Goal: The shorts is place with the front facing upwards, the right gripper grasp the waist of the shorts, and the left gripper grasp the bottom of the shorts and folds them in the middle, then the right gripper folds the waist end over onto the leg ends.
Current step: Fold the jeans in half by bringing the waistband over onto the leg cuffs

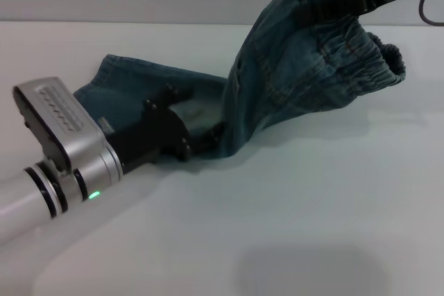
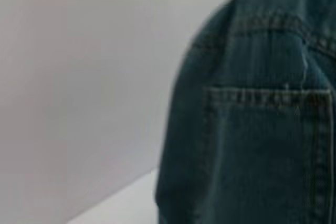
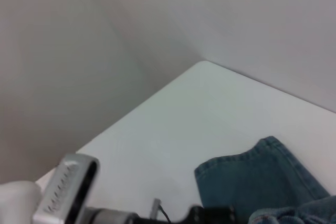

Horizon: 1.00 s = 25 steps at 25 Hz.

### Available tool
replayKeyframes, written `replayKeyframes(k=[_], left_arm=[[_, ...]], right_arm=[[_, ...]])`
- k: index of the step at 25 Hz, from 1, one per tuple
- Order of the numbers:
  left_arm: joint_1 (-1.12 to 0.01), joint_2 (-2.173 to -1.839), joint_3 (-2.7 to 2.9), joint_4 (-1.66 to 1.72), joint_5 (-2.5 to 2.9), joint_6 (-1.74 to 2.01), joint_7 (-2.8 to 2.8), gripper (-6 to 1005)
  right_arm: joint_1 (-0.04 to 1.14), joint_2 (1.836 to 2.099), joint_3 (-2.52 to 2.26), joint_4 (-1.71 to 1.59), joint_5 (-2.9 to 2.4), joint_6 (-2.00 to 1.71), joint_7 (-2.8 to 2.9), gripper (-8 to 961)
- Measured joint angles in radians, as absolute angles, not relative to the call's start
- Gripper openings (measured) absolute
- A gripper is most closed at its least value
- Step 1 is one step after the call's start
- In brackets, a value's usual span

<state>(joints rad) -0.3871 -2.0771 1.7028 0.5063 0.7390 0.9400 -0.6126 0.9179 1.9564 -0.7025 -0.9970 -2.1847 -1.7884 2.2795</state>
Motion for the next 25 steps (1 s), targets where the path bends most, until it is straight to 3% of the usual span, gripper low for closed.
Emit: replayKeyframes(k=[25], left_arm=[[-0.390, -2.078, 2.045, 0.549, 0.528, 0.934, -0.590, 840]], right_arm=[[0.915, 1.959, -0.704, -0.996, -2.152, -1.813, 2.283, 75]])
